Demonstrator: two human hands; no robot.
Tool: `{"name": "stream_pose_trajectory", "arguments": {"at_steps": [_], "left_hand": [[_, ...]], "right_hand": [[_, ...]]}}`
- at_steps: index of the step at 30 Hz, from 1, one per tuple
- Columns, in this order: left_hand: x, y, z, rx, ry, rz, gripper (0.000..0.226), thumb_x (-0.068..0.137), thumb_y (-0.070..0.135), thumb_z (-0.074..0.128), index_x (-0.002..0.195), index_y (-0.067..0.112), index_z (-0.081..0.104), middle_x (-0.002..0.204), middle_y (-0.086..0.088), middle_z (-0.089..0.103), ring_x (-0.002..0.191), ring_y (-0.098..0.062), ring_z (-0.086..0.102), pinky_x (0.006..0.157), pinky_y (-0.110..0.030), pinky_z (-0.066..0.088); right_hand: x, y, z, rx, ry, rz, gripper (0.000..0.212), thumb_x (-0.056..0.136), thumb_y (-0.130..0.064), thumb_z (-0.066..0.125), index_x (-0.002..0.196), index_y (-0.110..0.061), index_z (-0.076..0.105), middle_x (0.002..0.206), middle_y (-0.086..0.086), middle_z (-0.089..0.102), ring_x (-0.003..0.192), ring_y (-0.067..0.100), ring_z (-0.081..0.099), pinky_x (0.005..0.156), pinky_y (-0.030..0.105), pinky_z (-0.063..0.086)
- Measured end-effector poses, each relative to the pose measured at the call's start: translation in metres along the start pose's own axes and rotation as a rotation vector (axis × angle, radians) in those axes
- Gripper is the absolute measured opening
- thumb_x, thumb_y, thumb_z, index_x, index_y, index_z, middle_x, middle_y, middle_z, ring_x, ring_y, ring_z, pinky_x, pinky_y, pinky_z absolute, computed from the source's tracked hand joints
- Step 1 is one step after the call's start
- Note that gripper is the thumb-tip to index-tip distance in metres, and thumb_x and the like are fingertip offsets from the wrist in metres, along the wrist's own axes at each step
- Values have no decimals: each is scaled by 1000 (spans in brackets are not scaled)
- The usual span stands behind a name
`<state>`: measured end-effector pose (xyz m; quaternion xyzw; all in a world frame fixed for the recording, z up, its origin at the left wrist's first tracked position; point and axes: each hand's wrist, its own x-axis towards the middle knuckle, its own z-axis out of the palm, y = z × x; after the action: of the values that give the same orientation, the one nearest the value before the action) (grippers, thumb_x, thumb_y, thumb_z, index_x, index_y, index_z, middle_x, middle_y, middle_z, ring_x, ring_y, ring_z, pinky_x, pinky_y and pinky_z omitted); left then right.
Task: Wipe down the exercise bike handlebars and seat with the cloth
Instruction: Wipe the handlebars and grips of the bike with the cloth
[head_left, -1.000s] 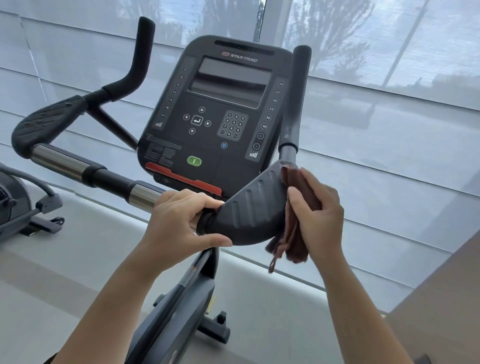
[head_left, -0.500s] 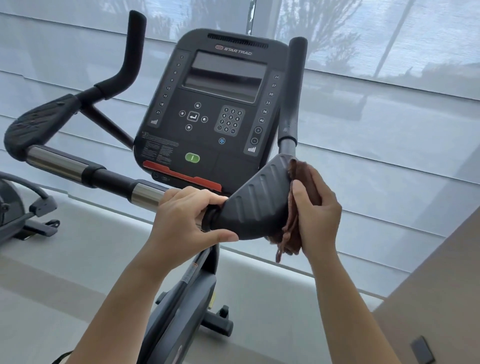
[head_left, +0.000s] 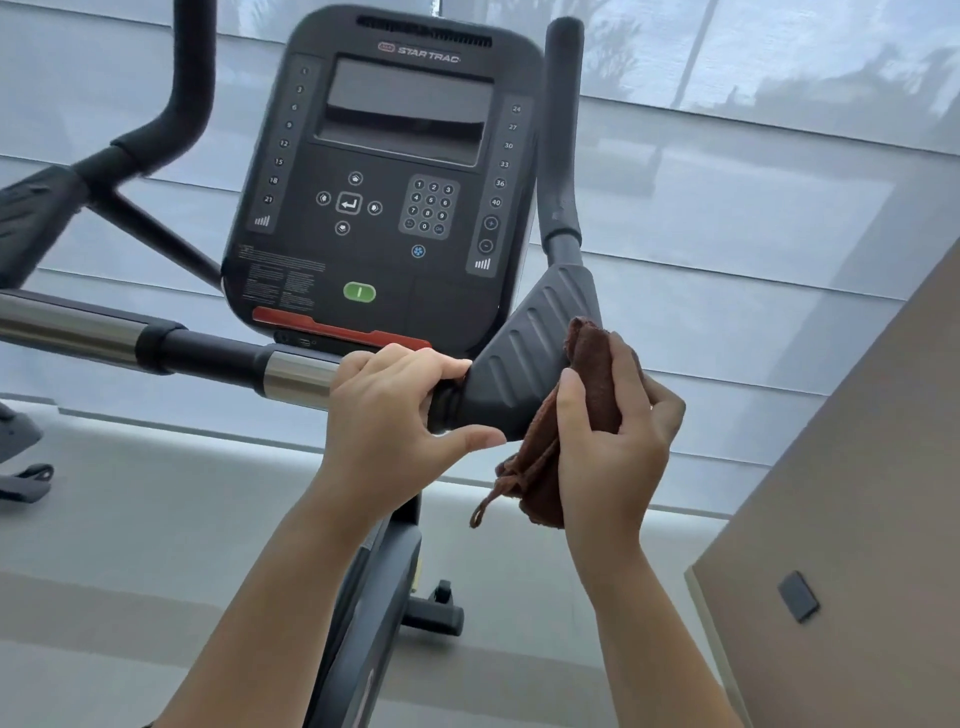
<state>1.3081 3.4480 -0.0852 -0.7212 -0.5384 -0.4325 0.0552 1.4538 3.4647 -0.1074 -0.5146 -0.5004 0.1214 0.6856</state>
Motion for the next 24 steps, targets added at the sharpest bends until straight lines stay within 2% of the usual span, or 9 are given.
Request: {"name": "stream_pose_trajectory", "arguments": {"at_steps": [4,5,9,13,14,17,21,24], "left_hand": [[0,-3,-2,0,-23,31,56,63,57,62,95,13,67,85,1,69,86,-22,61,79,-29,28],[-1,-4,-3,1,-29,40,53,65,55,61,96,12,67,86,0,70,87,-23,61,79,-31,29],[-1,-5,-4,4,-41,63,51,69,52,59,98,11,67,88,-2,70,89,-25,60,79,-33,29],[-1,-5,-6,-2,-59,53,53,69,53,58,101,11,66,91,-3,69,92,-25,59,81,-32,27],[-1,-4,-6,-7,-63,52,54,70,54,58,102,11,66,91,-3,69,92,-25,59,81,-32,27],[1,0,-9,-8,-74,43,55,71,55,58,102,10,66,89,-4,69,90,-25,58,81,-32,29],[6,2,-9,12,-87,41,55,68,60,54,94,13,64,76,6,57,77,-20,51,75,-31,29],[9,6,-7,59,-118,36,56,68,65,49,90,14,60,75,5,57,74,-16,46,72,-29,28]], "right_hand": [[-14,-5,2,-83,33,-65,46,82,-21,67,126,-27,54,114,-1,39,108,18,55,93,23,46],[-17,-6,2,-98,38,-80,45,82,-21,67,126,-26,55,113,0,39,109,18,55,93,24,46],[-20,-7,1,-131,35,-116,43,83,-21,66,125,-22,57,112,1,39,107,17,55,91,16,43],[-27,-8,-4,-187,-9,-217,44,81,-19,68,123,-23,58,112,2,40,103,15,55,90,22,46],[-27,-7,-7,-197,-35,-237,44,81,-18,69,124,-23,57,112,1,40,101,14,56,91,19,46],[-17,-4,-23,-182,-149,-269,45,79,-18,70,122,-21,59,108,0,41,96,4,52,90,-1,36],[6,-3,-45,-67,-306,-192,41,76,-29,66,116,-33,61,105,-3,49,100,-6,51,85,0,38],[23,-3,-51,95,-320,-110,37,77,-26,69,107,-46,60,108,-6,55,100,-8,54,83,2,40]]}}
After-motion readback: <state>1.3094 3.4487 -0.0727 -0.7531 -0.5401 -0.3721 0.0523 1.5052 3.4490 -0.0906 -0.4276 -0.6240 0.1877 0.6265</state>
